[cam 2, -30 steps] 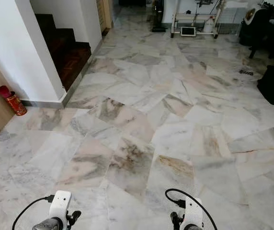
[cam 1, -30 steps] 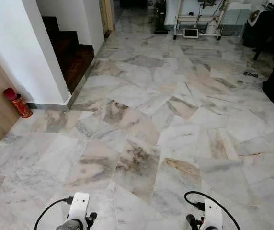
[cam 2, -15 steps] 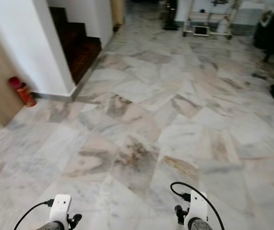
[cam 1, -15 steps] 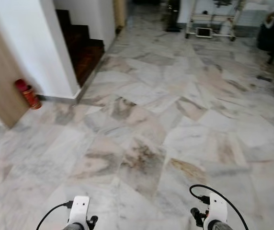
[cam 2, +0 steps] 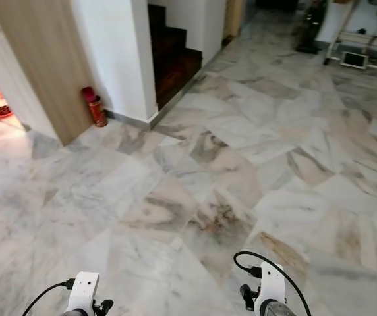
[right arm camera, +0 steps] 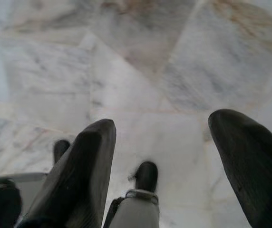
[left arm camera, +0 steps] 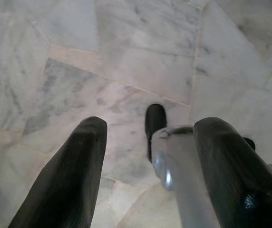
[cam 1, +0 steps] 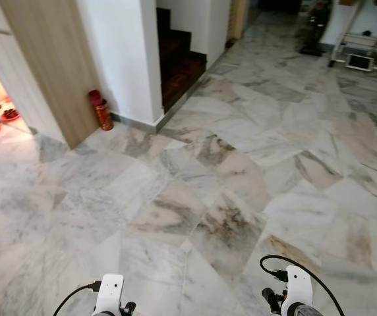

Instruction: Move the pillow to the sofa from floor

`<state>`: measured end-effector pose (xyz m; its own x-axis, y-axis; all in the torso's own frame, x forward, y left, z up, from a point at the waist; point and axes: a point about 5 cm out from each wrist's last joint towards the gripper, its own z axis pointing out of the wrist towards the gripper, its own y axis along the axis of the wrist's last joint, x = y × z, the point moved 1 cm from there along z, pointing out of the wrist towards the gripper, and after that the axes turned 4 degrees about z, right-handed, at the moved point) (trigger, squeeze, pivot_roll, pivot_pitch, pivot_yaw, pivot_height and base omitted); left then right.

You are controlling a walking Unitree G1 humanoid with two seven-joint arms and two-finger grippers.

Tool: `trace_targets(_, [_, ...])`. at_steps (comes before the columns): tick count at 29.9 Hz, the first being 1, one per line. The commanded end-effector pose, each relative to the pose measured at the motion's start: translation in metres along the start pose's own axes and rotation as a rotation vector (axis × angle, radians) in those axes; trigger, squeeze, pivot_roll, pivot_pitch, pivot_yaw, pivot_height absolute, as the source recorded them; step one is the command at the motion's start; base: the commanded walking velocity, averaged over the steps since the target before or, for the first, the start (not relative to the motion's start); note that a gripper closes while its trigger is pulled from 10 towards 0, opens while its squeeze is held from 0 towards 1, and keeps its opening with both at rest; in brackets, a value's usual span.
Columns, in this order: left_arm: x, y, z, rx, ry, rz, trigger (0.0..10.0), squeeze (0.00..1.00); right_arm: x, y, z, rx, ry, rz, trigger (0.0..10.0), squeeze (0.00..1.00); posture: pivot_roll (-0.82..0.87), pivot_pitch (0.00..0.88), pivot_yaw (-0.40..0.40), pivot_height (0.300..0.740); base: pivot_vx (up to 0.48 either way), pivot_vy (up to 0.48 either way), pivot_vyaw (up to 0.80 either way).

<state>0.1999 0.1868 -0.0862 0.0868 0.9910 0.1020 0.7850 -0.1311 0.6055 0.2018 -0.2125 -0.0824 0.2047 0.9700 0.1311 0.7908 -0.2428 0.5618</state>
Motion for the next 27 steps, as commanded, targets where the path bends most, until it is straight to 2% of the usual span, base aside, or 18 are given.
trace_targets(1, [-0.003,-0.004,0.000,0.028,-0.003,-0.004,10.0,0.00,-0.002,0.001,0.000,0.005,-0.002,0.000,10.0,0.00,-0.01,0.000,-0.007,0.740,0.000,0.000,0.80])
trace_targets(18, [-0.009,0.011,0.003,0.000,-0.018,0.020,10.0,0.00,-0.001,0.007,0.000,-0.002,0.019,0.006,10.0,0.00,-0.01,0.022,-0.024,0.740,0.000,0.000,0.80])
trace_targets(21, [-0.010,0.011,0.003,-0.002,-0.033,0.053,10.0,0.00,-0.001,0.007,0.000,-0.001,0.021,0.017,10.0,0.00,0.00,0.025,-0.028,0.740,0.000,0.000,0.68])
trace_targets(27, [-0.009,0.005,0.002,0.020,-0.009,0.002,10.0,0.00,-0.001,0.007,0.000,0.003,0.025,0.014,10.0,0.00,0.00,0.031,-0.031,0.740,0.000,0.000,0.61])
